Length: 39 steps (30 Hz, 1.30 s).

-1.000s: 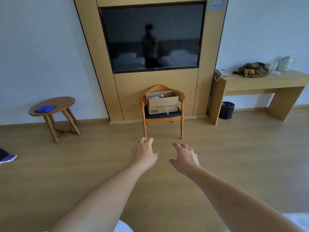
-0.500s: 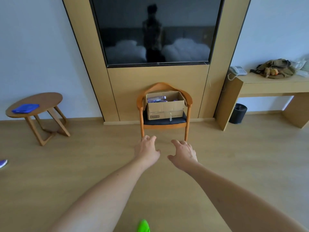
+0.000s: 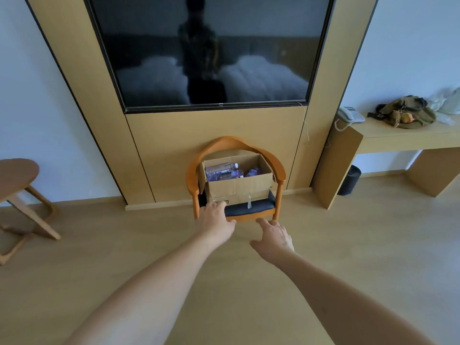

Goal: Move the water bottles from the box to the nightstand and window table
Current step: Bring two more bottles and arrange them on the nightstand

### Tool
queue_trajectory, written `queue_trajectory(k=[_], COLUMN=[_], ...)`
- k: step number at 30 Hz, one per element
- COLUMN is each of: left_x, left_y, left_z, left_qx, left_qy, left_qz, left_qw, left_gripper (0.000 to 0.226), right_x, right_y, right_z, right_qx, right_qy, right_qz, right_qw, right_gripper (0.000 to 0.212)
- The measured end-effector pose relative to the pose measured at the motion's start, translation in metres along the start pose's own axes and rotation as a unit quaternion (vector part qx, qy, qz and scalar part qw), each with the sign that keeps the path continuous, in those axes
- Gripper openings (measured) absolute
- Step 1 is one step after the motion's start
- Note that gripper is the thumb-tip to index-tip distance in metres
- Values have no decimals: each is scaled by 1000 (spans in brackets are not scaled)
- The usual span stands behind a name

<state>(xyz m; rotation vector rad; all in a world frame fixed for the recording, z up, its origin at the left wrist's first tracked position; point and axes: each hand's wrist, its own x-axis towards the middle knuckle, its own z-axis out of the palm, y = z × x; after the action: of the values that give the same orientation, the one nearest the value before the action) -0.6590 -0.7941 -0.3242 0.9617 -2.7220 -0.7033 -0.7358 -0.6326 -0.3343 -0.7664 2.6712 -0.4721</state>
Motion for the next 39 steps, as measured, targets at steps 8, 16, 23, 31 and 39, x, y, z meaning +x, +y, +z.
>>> queue_trajectory(k=[8,16,23,31,39], left_x=[135,267,355,474,579], left_y=[-5,17,14,-20,-80], left_z=[38,51,57,100,142], left_qx=[15,70,68,76,36], left_qy=[-12,-20,-41,-73,-129], left_qz=[-2,-34,-65,-48,-66], left_qw=[1000,997,995,993,989], left_gripper=[55,51,50,52,57], right_x=[156,318,414,524,616], right_y=[0,11,13,5,-20], right_z=[0,-31,-43,-12,33], right_qx=[-1,27,37,26,10], right_qy=[-15,-31,-64,-114,-180], right_qz=[-17,-42,-48,-21,43], right_qw=[1000,998,996,993,983], right_gripper=[69,70,67,65,58])
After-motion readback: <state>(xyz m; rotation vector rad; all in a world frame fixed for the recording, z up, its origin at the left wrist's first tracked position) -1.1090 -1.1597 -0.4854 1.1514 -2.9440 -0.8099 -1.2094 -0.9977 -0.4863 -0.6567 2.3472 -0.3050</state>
